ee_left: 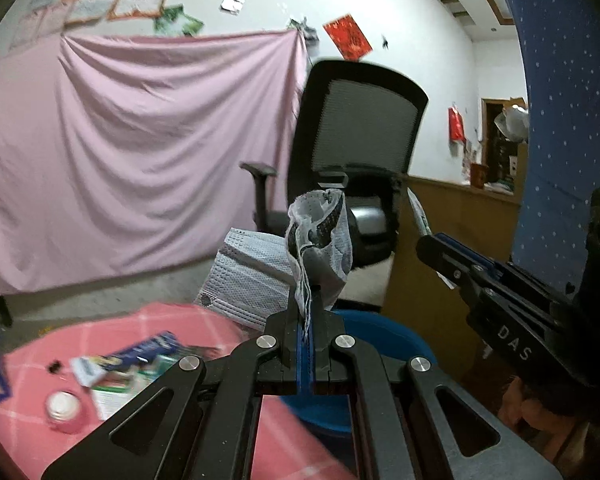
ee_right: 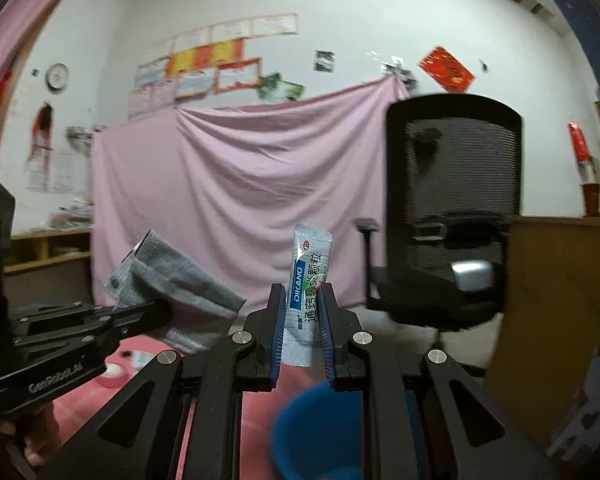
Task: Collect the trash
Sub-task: 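Lift the mask and toothpaste tube and carry them over the blue bucket, then open both tools to drop the mask and tube into the bucket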
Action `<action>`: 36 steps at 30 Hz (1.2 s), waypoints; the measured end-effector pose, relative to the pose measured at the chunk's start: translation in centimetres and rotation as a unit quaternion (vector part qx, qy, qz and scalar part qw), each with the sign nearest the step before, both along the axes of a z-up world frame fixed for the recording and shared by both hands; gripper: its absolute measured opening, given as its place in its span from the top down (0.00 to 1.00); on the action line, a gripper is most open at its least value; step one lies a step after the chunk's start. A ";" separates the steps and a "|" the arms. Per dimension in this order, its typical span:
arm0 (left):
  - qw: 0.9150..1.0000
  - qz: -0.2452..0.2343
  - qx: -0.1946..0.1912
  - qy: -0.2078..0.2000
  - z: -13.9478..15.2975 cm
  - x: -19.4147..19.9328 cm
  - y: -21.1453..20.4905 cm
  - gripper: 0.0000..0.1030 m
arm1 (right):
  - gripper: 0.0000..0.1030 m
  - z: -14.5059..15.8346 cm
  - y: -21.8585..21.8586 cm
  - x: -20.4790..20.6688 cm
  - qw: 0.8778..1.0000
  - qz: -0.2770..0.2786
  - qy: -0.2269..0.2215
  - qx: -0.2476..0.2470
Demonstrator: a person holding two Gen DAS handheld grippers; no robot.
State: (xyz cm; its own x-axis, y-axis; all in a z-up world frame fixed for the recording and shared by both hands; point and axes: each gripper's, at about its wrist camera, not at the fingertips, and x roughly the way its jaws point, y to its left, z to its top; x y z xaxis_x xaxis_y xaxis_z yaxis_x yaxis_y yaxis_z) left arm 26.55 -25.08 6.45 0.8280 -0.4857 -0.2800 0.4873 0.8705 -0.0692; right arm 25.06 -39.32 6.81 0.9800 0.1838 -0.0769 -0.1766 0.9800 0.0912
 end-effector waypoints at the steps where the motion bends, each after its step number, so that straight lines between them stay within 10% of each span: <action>1: 1.000 -0.003 0.001 0.008 -0.2 0.5 -0.5 1.00 | 0.86 -0.3 -0.7 0.4 1.000 -0.005 0.009 0.008; 23: 0.978 0.000 0.042 0.204 -5.2 8.0 -5.0 0.98 | 0.85 -5.8 -6.1 5.2 0.980 -0.026 0.173 0.096; 36: 0.980 0.032 0.026 0.197 -5.0 7.6 -2.7 0.62 | 0.76 -6.8 -7.4 6.0 0.970 -0.040 0.210 0.113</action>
